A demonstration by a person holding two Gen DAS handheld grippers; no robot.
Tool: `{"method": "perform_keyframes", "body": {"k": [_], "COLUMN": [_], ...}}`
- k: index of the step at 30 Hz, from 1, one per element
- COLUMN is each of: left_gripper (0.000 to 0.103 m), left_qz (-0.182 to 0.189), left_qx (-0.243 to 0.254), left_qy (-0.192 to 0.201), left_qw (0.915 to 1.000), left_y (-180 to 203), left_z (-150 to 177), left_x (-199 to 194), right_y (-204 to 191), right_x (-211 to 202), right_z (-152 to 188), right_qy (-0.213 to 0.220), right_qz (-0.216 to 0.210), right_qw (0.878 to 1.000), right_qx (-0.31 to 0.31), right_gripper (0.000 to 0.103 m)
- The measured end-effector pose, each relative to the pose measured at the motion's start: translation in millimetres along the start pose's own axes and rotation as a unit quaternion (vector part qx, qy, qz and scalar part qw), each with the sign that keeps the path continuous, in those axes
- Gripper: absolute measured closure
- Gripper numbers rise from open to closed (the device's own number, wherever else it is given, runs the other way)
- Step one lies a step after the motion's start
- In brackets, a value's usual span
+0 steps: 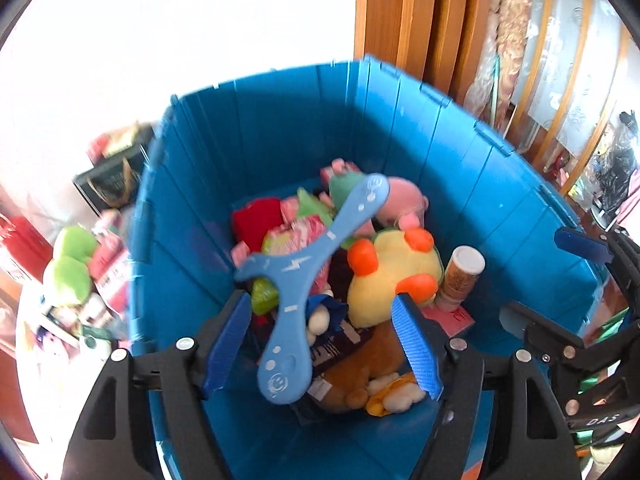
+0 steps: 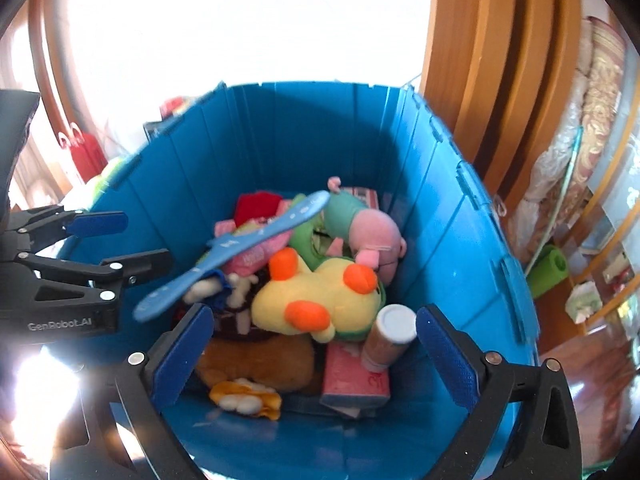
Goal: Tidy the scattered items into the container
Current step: 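Withdraw both tools from the crate and reach back toward the pile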
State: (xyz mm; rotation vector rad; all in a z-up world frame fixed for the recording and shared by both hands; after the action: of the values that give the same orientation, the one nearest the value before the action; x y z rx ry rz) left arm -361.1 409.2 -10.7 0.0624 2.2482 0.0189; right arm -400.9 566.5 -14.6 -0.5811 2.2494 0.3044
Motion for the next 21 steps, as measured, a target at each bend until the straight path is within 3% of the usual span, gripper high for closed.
{"method": "perform_keyframes", "body": {"k": [8, 13, 21], "left_gripper": [0.031, 0.03, 0.028], "left_qz": [-0.015, -0.047, -0.084], "left_qx": [-0.007, -0.016, -0.06], "left_qy": [0.078, 0.138, 0.178], "left_qw": [0.9968, 0.9892, 0.9786], "left_y": [-7, -22, -72], "left_z": [27, 41, 66], "left_x": [-55, -92, -124], "right_y": [-19, -36, -90], "right_x": [-40, -55, -68], "right_z": [16, 21, 15], "right_qy": [0.063, 0.091, 0.145], "right_qz": [0.007, 0.009, 0.005], "right_qw": [0.998, 0.996, 0.989], "right_qx": [0.017, 0.023, 0.003], "right_gripper": [0.0, 0.0, 0.0]}}
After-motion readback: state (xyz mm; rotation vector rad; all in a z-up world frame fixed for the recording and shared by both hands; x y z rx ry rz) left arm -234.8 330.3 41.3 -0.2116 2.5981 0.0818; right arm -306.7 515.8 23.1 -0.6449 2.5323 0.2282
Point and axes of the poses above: each gripper's, at about its wrist camera, not at the fingertips, and x roughly the way its jaws point, y to its right, z to its underside, the point moved 1 cm from there along x, roughly the way its jaws point, and after that the axes turned 4 degrees about -x, right-handed, at the moved point
